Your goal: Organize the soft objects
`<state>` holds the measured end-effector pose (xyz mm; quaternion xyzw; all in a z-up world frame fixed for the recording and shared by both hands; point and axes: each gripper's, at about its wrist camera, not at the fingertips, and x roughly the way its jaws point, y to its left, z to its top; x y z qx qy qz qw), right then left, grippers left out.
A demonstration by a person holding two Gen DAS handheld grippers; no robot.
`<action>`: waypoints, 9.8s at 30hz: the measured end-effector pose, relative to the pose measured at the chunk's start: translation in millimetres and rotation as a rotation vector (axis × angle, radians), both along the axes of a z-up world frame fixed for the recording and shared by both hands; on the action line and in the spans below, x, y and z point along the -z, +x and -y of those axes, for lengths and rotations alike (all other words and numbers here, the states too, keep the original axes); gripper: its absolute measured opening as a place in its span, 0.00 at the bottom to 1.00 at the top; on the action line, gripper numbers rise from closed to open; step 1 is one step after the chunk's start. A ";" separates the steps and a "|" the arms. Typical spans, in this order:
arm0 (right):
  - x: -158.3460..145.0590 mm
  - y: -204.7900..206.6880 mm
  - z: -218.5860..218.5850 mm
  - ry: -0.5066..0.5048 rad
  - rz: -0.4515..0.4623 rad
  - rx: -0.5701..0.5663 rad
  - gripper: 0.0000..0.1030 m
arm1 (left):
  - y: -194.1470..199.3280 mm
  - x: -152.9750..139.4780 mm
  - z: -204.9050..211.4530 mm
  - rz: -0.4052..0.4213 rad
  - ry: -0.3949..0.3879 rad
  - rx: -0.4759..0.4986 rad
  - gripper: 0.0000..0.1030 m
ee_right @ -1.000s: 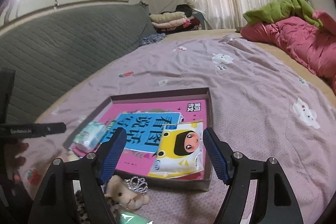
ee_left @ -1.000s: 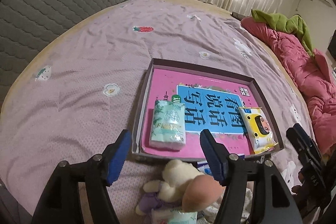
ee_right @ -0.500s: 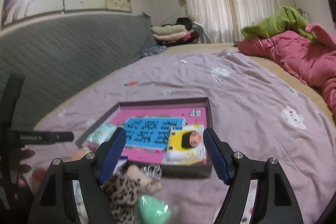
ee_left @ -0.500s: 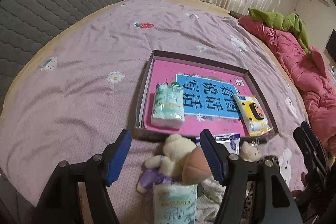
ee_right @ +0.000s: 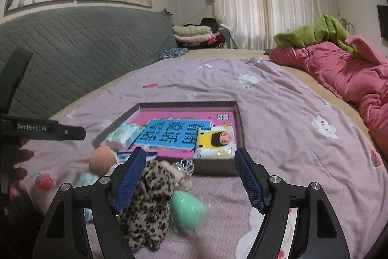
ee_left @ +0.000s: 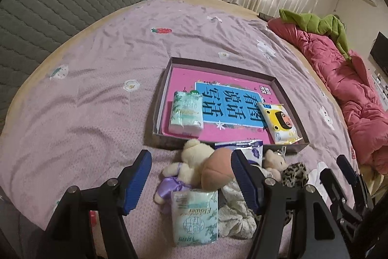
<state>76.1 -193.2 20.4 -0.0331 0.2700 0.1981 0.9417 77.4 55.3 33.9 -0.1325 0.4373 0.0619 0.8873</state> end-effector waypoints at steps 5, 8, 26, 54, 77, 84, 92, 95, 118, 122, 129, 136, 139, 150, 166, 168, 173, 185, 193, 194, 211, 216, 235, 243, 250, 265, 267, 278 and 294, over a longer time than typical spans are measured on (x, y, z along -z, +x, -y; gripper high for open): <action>1.8 -8.6 -1.0 -0.015 -0.024 -0.009 0.75 | -9.8 6.9 0.3 -0.021 -0.001 0.007 0.66; 2.4 -15.7 -1.1 -0.029 -0.022 -0.005 0.75 | -16.0 8.8 -0.3 -0.025 -0.010 0.016 0.66; 6.4 -33.0 -21.6 -0.082 -0.034 -0.065 0.75 | -32.4 24.5 0.4 -0.077 -0.040 0.041 0.66; 26.2 -30.7 -35.0 -0.134 -0.127 -0.089 0.75 | -29.5 54.7 11.9 -0.174 -0.050 0.061 0.66; 53.7 -16.4 -46.1 -0.236 -0.157 -0.062 0.48 | -15.6 75.3 13.9 -0.234 -0.049 0.034 0.66; 54.1 -13.6 -42.8 -0.217 -0.155 -0.079 0.31 | -12.6 80.8 16.2 -0.248 -0.042 0.028 0.66; 52.7 -9.8 -39.3 -0.190 -0.159 -0.105 0.20 | -10.7 87.1 10.3 -0.259 -0.080 0.007 0.66; 50.3 -9.6 -38.9 -0.182 -0.150 -0.110 0.19 | -10.0 88.0 8.5 -0.266 -0.098 -0.001 0.66; 42.2 -10.6 -37.9 -0.149 -0.120 -0.132 0.19 | -16.5 79.3 9.2 -0.237 -0.108 0.009 0.43; 40.3 -11.4 -36.3 -0.141 -0.118 -0.134 0.19 | -19.7 75.3 7.9 -0.231 -0.102 0.005 0.43; 35.3 -14.2 -34.7 -0.131 -0.107 -0.133 0.19 | -27.7 70.6 3.2 -0.226 -0.094 -0.009 0.43; 26.7 -18.3 -33.4 -0.130 -0.067 -0.129 0.19 | -30.0 57.6 4.1 -0.193 -0.082 -0.001 0.43; 23.5 -19.9 -32.6 -0.131 -0.053 -0.131 0.19 | -30.5 51.6 5.3 -0.177 -0.077 0.002 0.43; 13.5 -20.9 -30.6 -0.109 -0.020 -0.134 0.19 | -28.8 33.3 12.0 -0.119 -0.053 0.015 0.43; 8.8 -3.2 -32.0 -0.120 0.048 -0.126 0.19 | -8.8 8.9 28.1 -0.044 -0.013 0.052 0.43; 8.7 -0.6 -32.0 -0.119 0.052 -0.126 0.19 | -5.7 7.8 29.6 -0.040 -0.015 0.055 0.43; 7.0 7.9 -29.9 -0.108 0.060 -0.123 0.19 | 1.5 3.0 33.9 -0.026 -0.009 0.060 0.43; 3.3 26.5 -26.3 -0.079 0.068 -0.126 0.19 | 19.2 4.5 41.3 -0.025 0.003 0.064 0.43; 1.6 36.0 -26.0 -0.082 0.085 -0.125 0.19 | 31.6 2.6 46.7 -0.013 0.014 0.070 0.43; 1.2 37.3 -25.3 -0.079 0.086 -0.125 0.19 | 33.2 3.1 47.1 -0.014 0.015 0.071 0.43; 3.3 59.1 -27.7 -0.064 0.100 -0.128 0.19 | 57.9 11.6 51.1 -0.007 0.019 0.072 0.43; 5.3 64.6 -26.1 -0.057 0.100 -0.122 0.19 | 67.9 13.3 50.7 -0.003 0.014 0.071 0.43; 6.5 84.4 -25.5 -0.055 0.103 -0.103 0.19 | 94.2 15.6 50.8 0.008 0.011 0.067 0.43; 6.0 93.5 -17.1 -0.046 0.101 -0.074 0.19 | 105.4 23.7 48.5 -0.006 0.000 0.059 0.43; 9.7 103.7 -15.4 -0.054 0.085 -0.065 0.19 | 117.7 27.9 48.3 -0.011 0.001 0.065 0.43; 33.6 127.9 -33.9 -0.120 -0.015 -0.111 0.19 | 144.0 52.4 48.0 -0.097 -0.021 0.096 0.43; 38.0 128.7 -36.9 -0.130 -0.030 -0.127 0.19 | 145.1 53.5 49.2 -0.100 -0.010 0.103 0.43; 59.3 131.7 -49.7 -0.144 -0.115 -0.198 0.19 | 151.1 63.3 50.0 -0.146 -0.007 0.120 0.43; 65.7 132.3 -57.0 -0.144 -0.152 -0.243 0.35 | 155.1 72.2 49.4 -0.199 -0.024 0.123 0.43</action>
